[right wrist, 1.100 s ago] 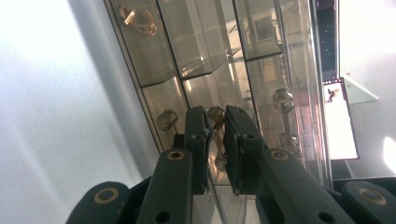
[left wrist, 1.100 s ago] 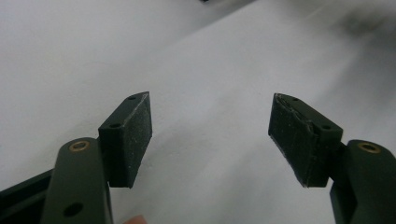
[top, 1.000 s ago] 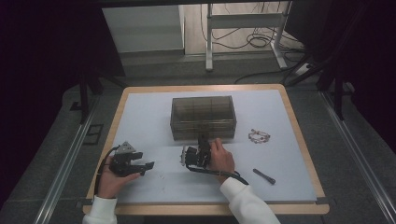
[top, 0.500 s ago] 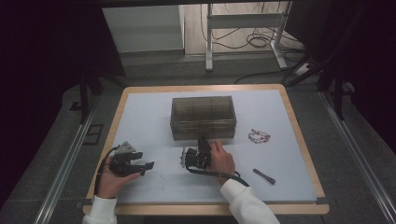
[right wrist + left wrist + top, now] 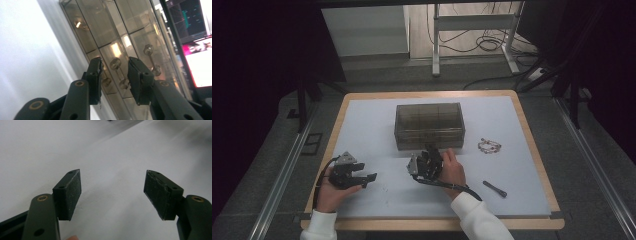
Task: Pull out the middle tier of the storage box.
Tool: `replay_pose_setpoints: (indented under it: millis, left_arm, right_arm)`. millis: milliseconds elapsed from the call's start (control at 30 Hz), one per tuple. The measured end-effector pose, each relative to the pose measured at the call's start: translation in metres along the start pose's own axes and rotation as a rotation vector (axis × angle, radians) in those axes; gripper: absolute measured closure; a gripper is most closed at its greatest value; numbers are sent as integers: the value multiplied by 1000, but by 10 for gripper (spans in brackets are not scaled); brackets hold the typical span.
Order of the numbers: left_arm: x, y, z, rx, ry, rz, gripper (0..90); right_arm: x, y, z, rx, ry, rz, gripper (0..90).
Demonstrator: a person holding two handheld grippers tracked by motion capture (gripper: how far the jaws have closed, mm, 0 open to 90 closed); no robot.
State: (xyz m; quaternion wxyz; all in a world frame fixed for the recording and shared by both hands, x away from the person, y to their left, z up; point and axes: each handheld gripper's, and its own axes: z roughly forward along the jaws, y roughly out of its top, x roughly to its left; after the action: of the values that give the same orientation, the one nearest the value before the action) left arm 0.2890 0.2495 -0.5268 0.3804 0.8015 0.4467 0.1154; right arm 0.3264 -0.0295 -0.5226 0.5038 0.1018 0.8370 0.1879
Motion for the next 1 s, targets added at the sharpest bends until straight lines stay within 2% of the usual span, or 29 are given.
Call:
replay_pose_setpoints:
  millis: [133,333,533,767,1000]
  left_arm:
    - [0,0,-1,-3,1,-1,306]
    - [1,0,-3,-9,4,-3,306]
    - [0,0,-3,-13,9,0,306]
    - [-2,1,-3,-26,17,12,305]
    - [-4,2,-2,-29,19,22,301]
  right_arm:
    - [-5,-4,-4,-14,51,56,563]
    - [-12,-10,-10,-26,155,182,511]
    - [-20,-17,-16,-26,210,275,471]
    - [-30,-28,-21,-27,291,373,437]
    - [-35,-39,-24,-49,352,435,422]
